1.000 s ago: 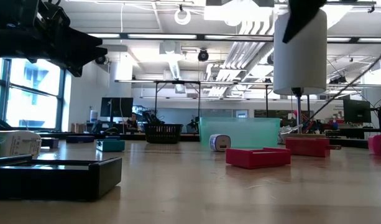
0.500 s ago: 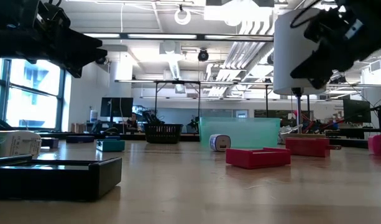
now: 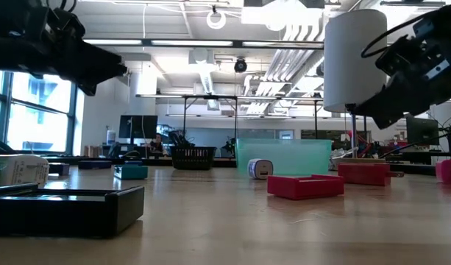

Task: Pick & Place Office items
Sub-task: Put the bottom violet digital timer into the black bin

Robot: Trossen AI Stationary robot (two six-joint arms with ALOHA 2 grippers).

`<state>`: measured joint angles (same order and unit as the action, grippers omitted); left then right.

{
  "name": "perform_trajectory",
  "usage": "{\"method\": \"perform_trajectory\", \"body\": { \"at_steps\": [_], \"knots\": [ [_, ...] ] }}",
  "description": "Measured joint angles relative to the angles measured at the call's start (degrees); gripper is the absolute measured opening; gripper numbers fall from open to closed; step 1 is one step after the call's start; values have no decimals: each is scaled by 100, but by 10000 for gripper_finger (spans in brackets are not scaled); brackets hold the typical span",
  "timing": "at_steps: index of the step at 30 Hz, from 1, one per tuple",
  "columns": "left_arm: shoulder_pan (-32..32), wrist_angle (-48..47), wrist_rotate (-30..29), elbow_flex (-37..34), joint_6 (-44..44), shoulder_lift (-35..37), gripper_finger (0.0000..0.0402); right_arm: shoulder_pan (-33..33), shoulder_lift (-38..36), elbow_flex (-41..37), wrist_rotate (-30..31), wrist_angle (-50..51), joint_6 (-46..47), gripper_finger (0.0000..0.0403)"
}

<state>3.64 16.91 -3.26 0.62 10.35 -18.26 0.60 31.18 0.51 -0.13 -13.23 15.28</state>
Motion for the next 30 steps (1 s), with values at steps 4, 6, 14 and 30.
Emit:
{"method": "perform_trajectory", "body": {
  "at_steps": [4,6,14,30],
  "knots": [
    [0,-395,1,0,-20,0,154,0,22,-2,161,7,160,3],
    [0,-480,0,0,8,0,154,2,22,-2,164,-58,357,3],
    [-2,-512,17,0,24,0,154,2,24,-4,439,-85,731,3],
    [-2,-1759,-184,306,452,-205,154,0,24,-11,814,-26,738,3]
  ]
}}
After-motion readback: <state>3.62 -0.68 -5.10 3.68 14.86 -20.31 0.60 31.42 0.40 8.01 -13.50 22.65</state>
